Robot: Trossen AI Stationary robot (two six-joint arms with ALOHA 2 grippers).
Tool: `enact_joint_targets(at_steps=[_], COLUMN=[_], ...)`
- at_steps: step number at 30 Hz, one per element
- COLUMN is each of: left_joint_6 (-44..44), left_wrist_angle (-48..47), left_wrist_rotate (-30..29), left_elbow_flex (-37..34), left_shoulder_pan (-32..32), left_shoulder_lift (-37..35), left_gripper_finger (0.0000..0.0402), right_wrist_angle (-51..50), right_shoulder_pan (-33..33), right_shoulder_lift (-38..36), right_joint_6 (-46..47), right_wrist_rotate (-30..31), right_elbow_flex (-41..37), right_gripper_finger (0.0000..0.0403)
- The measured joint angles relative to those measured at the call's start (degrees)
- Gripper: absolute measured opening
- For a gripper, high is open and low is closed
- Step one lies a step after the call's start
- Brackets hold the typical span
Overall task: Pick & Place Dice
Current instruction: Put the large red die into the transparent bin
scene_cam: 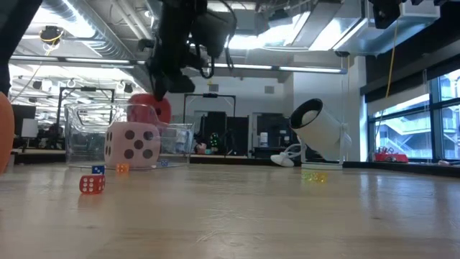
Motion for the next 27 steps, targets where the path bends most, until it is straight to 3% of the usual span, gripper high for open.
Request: enact_joint_targets(at_steps=[11, 27], left_joint_6=[-0.1, 0.9], left_wrist_angle=[2.1, 3.1], left_wrist_rotate=[-0.2, -1.4], left_elbow_flex=[-1.9, -1.9], left_shoulder_pan=[0.5, 0.4], left_shoulder_lift=[0.0, 0.0], left_gripper_finger=[0.0036, 0.0119], right_wrist_angle=[0.0, 0.0], right_shoulder_pan=[0.0, 0.0], right_shoulder_lift=[0.0, 0.0], right_joint_6=[-0.2, -0.2], right_wrist_rotate=[0.0, 0.0], right_elbow_flex=[0.0, 0.0], right_gripper_finger=[0.0242, 0.0242])
